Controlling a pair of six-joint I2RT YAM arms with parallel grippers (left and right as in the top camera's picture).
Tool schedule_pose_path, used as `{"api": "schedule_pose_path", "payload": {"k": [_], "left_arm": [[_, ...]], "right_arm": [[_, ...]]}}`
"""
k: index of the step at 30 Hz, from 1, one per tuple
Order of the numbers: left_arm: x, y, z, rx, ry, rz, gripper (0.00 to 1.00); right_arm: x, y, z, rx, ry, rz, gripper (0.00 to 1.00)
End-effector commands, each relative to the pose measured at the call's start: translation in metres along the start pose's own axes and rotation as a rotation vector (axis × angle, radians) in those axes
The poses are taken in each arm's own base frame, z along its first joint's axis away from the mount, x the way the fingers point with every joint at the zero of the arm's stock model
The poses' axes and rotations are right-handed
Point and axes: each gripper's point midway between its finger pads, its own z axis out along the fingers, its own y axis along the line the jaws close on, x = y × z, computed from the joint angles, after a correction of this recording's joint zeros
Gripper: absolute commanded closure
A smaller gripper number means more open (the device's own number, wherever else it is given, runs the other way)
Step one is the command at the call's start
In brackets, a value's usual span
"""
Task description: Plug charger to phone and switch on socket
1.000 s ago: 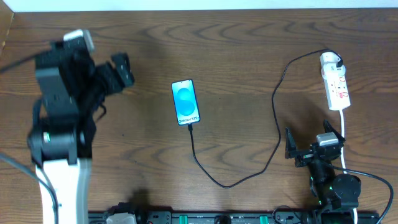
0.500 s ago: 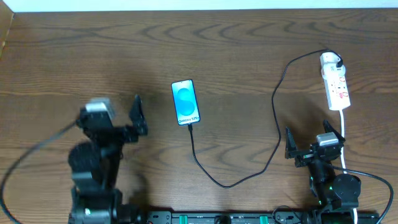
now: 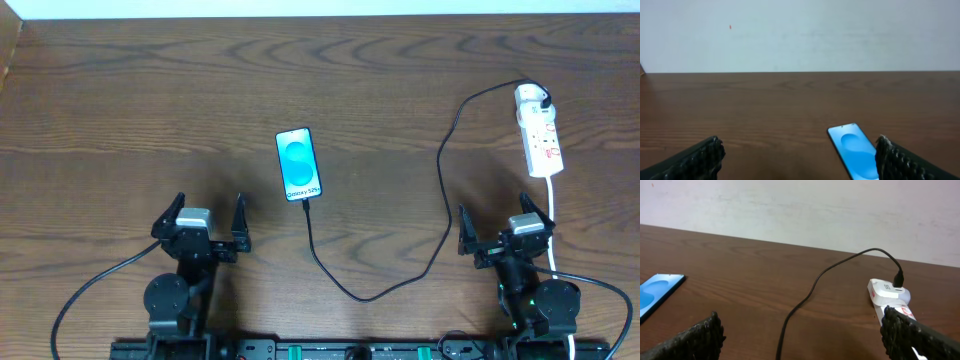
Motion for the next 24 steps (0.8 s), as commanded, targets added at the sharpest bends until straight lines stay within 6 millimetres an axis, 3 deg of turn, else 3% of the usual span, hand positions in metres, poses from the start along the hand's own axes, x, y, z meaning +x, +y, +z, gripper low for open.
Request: {"api": "schedule_pose_path", "payload": {"k": [1,11,24], "left_arm": [[0.008,0.002,-0.001,-0.014,-0.012,0.032,0.02],[0.045,0.002,0.002,-0.015,0.055,0.027,0.02],[0.046,0.003,0.002,-0.018,0.057,0.023,0.02]], "right_arm": [[0.001,0.001,0.000,-0.004,0.000,0.012,0.01],[0.001,0.001,0.000,-0.004,0.000,0.012,0.01],[0.001,0.001,0.000,-0.004,0.000,0.012,0.01]]}}
